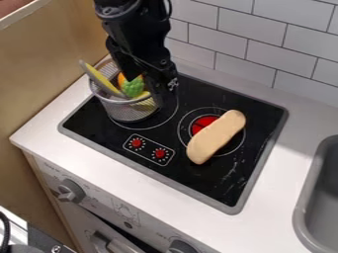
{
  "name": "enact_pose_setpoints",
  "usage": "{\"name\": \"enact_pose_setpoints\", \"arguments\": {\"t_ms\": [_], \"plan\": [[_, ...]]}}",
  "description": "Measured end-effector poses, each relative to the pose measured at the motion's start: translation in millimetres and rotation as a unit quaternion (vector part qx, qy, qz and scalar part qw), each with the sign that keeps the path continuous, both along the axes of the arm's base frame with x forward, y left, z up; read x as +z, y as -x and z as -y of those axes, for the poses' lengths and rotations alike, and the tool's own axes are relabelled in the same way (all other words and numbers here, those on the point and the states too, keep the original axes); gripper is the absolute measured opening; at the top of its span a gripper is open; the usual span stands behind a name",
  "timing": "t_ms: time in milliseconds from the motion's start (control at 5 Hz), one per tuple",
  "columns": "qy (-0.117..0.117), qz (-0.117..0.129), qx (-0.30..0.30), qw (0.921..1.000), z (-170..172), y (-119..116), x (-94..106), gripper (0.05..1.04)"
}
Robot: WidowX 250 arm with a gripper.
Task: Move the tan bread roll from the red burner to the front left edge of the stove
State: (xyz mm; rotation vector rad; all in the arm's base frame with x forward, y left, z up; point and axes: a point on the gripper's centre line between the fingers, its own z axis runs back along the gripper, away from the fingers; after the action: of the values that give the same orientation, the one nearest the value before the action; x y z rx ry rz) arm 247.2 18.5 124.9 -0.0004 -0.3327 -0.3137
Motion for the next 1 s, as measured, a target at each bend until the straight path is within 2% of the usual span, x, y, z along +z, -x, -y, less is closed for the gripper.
{"name": "enact_pose_setpoints", "arguments": {"t_ms": [200, 400, 600, 800, 1000], "plan": [[0.003, -0.012, 0.005, 0.9999, 1.1, 2.8, -6.1, 0.998], [0.004, -0.024, 0.039, 0.9989, 32.6, -2.3, -10.5, 0.998], [-0.008, -0.028, 0.064, 0.9975, 57.2, -9.2, -8.7, 0.998], [-0.015, -0.025, 0.075, 0.9967, 80.9, -11.6, -10.6, 0.998], [-0.023, 0.005, 0.053, 0.9983, 90.4, -10.5, -21.9, 0.998]]}}
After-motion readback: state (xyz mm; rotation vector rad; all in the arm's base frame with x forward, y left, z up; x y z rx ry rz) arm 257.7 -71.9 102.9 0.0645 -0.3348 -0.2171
